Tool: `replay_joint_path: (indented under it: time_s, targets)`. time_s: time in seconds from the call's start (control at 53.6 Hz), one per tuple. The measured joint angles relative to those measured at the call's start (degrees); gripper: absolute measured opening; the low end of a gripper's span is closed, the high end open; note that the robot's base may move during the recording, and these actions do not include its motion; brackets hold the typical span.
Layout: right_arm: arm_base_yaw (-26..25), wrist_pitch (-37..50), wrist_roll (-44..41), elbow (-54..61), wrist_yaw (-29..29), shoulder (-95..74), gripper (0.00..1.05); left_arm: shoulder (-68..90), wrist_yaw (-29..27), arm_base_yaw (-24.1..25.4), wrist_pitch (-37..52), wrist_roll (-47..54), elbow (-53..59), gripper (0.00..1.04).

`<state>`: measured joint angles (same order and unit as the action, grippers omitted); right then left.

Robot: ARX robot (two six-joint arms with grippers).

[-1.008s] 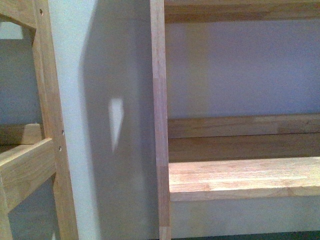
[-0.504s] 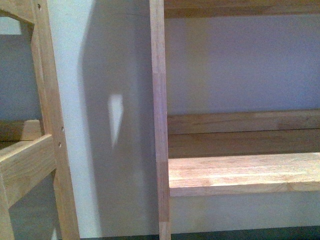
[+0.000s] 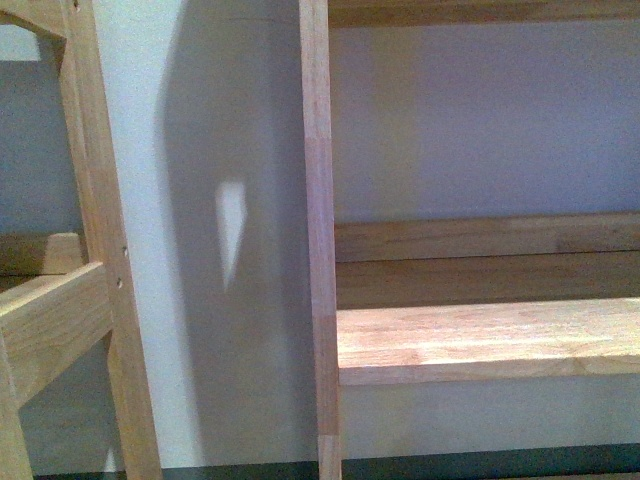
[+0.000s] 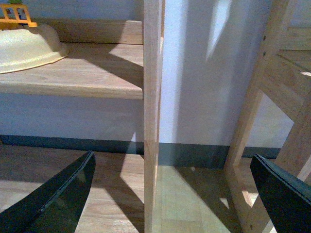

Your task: Put away toys

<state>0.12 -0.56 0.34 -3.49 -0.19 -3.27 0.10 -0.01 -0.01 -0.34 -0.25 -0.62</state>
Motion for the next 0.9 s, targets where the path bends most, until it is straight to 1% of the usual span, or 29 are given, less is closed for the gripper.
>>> replay_joint_path:
  time_s: [0.261, 0.504, 0.672, 0.784, 0.859, 0.896]
  targets:
    - [0.00, 0.28, 0.00, 2.62, 0.00, 2.47, 0.16, 0.00, -0.02, 0.00, 0.00, 0.00, 0.00, 0.99]
    - [0.00, 0.31, -0.02, 2.71, 0.02, 2.84, 0.16, 0.00, 0.00, 0.00, 0.00, 0.00, 0.00, 0.99]
    - [0.00, 0.31, -0.07, 2.71, 0.02, 2.86, 0.38, 0.00, -0.02, 0.00, 0.00, 0.00, 0.00, 0.99]
    - [0.00, 0.31, -0.07, 2.71, 0.02, 2.89, 0.64, 0.00, 0.00, 0.00, 0.00, 0.00, 0.00, 0.99]
    - [0.00, 0.31, -0.07, 2.71, 0.02, 2.89, 0.74, 0.00, -0.02, 0.00, 0.00, 0.00, 0.00, 0.99]
    - [0.00, 0.31, -0.07, 2.71, 0.02, 2.89, 0.81, 0.00, 0.00, 0.00, 0.00, 0.00, 0.00, 0.99]
